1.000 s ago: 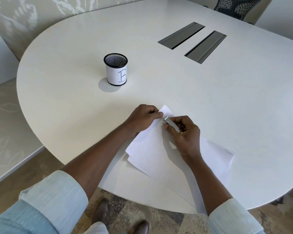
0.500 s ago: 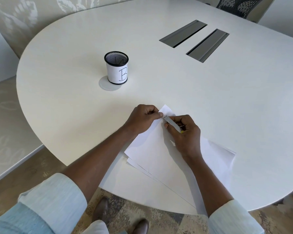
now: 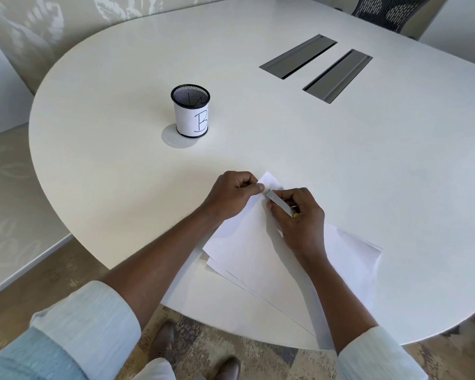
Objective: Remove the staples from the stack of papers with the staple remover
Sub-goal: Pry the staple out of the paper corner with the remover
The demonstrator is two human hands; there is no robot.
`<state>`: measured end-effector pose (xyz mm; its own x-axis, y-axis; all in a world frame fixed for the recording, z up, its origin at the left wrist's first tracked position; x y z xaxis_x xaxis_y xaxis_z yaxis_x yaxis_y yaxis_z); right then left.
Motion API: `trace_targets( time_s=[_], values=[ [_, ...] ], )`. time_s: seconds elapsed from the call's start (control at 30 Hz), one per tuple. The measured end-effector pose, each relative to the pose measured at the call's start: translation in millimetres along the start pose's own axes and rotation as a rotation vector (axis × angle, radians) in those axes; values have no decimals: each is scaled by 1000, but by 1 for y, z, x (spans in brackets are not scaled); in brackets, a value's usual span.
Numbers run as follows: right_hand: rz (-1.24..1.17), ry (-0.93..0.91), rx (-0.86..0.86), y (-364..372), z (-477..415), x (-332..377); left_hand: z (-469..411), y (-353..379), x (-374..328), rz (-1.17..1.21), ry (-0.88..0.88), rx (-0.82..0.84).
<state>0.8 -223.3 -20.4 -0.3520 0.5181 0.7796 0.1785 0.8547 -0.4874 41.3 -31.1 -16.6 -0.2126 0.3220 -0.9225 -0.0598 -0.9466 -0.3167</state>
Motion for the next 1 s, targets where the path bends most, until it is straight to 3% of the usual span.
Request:
trace_targets(
  time_s=[0.53,1.0],
  values=[
    [109,-103,64,3,-1,2,2,0,-2,-77,2,3],
    [19,-137,83,1,-1,7,3,-1,-2,-36,-2,5]
  ],
)
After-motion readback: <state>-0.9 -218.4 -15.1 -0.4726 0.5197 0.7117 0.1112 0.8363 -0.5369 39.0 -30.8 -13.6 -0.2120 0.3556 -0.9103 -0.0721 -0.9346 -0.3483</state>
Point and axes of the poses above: each hand's wrist, its own z-axis away from the middle knuckle, its own y-axis out of the palm, x = y × z, the point moved 3 cm from there along -z, towards the middle knuckle, and after that the axes turned 11 degrees about -y, right-handed, at the moved point
